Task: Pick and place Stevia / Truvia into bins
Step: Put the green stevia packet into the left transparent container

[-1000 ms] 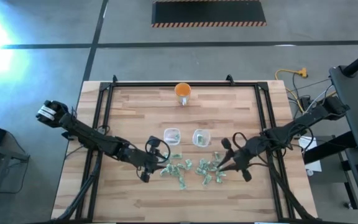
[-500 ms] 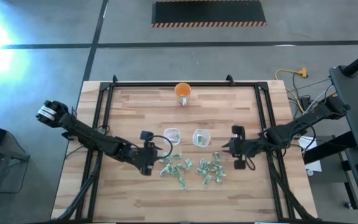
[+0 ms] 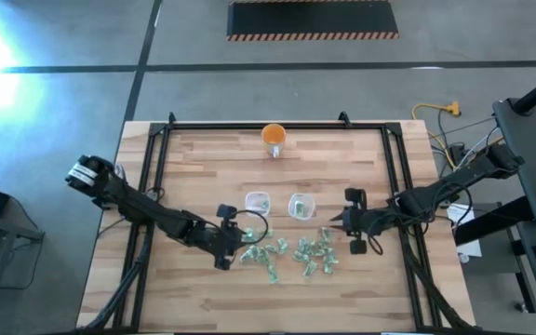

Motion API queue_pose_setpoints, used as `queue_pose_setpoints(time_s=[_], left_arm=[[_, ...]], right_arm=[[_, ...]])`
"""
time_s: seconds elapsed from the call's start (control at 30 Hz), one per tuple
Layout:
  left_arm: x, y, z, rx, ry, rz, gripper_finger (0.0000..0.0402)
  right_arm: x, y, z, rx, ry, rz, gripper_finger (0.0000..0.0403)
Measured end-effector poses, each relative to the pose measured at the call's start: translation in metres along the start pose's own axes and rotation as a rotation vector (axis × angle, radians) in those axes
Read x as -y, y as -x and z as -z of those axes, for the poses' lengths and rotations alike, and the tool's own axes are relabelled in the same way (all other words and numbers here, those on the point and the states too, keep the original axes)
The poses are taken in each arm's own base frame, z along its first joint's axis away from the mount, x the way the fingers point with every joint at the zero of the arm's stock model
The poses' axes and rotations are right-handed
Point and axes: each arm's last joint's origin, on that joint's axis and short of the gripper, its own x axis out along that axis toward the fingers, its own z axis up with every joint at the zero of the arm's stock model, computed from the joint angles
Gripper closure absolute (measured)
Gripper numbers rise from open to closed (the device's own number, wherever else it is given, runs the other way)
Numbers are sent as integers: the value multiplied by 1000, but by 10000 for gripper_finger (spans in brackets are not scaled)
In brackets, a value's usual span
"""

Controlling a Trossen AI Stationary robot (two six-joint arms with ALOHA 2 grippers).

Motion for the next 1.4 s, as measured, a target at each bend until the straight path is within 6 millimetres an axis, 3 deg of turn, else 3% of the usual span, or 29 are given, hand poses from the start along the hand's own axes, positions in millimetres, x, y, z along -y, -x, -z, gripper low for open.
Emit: queue_pose_setpoints(time_s=[0.33,1.13,1.4], left_arm=[[-9,-21,7,-53,13,-39,261],[-9,-34,12,-69,18,-5,261],[-9,-34,13,-75,16,-6,319]], right_arm=[[0,0,-1,12,13,-3,327],[0,0,-2,16,19,-3,337],[0,0,-2,16,20,-3,338]])
